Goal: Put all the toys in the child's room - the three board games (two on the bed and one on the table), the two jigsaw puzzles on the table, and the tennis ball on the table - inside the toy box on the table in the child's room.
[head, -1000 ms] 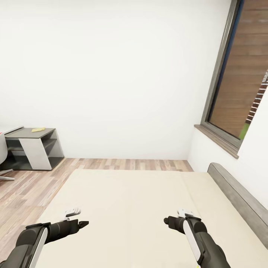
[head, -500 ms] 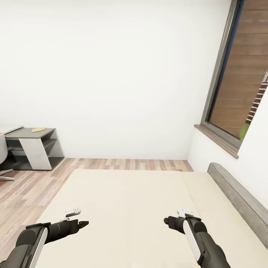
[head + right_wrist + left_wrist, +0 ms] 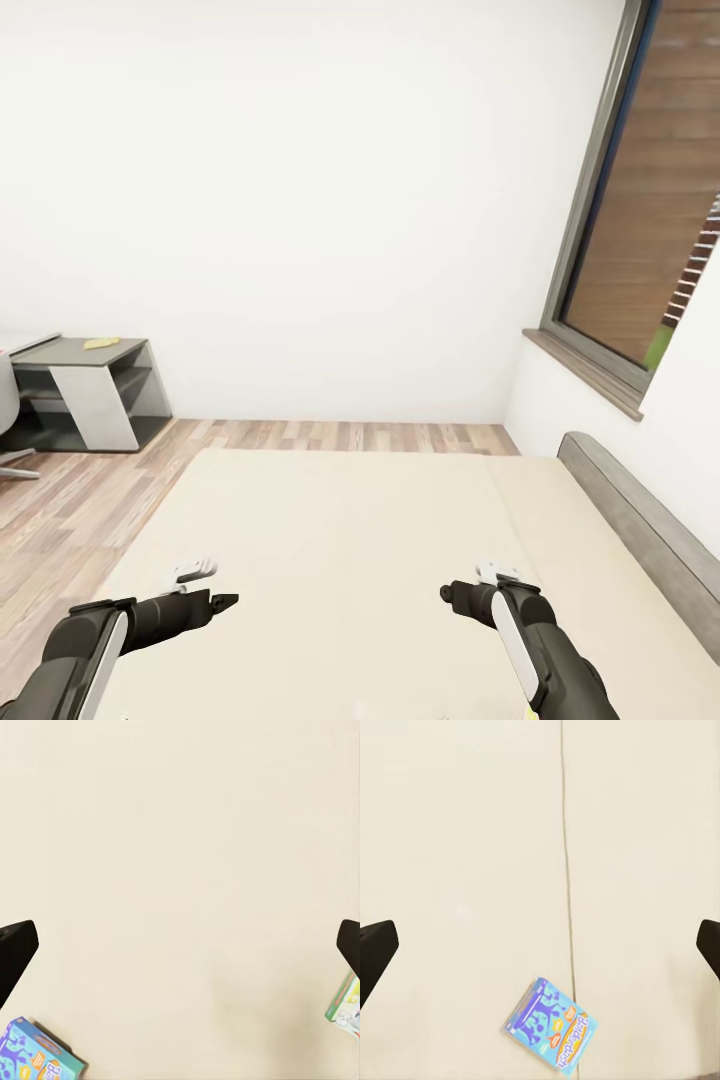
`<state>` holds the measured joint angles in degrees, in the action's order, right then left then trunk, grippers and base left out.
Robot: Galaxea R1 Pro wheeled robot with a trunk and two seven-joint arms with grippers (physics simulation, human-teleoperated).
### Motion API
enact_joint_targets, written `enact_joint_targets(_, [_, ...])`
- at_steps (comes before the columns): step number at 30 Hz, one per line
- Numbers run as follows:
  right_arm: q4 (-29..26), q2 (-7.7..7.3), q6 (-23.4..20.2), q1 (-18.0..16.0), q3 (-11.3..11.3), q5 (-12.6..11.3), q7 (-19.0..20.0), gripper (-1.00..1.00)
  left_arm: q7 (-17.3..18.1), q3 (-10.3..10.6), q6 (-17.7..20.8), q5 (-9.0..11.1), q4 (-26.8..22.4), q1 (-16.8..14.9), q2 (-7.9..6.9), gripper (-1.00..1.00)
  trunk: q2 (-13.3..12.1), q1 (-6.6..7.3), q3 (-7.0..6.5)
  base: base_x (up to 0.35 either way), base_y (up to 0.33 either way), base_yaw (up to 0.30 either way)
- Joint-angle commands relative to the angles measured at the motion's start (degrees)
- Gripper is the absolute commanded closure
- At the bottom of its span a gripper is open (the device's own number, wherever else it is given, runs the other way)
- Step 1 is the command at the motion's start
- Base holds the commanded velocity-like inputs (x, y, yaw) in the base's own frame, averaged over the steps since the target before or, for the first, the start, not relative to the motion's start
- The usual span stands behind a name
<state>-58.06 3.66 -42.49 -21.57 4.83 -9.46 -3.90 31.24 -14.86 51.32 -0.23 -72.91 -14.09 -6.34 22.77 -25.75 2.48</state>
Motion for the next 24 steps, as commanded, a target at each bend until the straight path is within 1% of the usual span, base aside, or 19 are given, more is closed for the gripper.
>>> enact_joint_targets(1, [-0.06, 0.04, -0.22, -0.05, 0.10, -0.61, -0.41, -1.00, 0.27, -0.08, 0.36, -0.03, -0.04, -0.06, 0.01, -1.00, 0.14, -0.04, 0.23, 0.000, 0.000, 0.000])
enact_joint_targets(21, [-0.06, 0.03, -0.22, -0.05, 0.10, -0.56, -0.41, -1.00, 0.72, -0.26, 0.44, 0.04, -0.20, -0.06, -0.16, -1.00, 0.14, -0.04, 2.12, 0.000, 0.000, 0.000])
enact_joint_targets(24, [-0.04, 0.03, -0.22, -0.05, 0.10, -0.56, -0.41, -1.00, 1.73, -0.44, 0.51, 0.09, -0.47, -0.06, -0.32, -1.00, 0.14, -0.04, 2.40, 0.000, 0.000, 0.000])
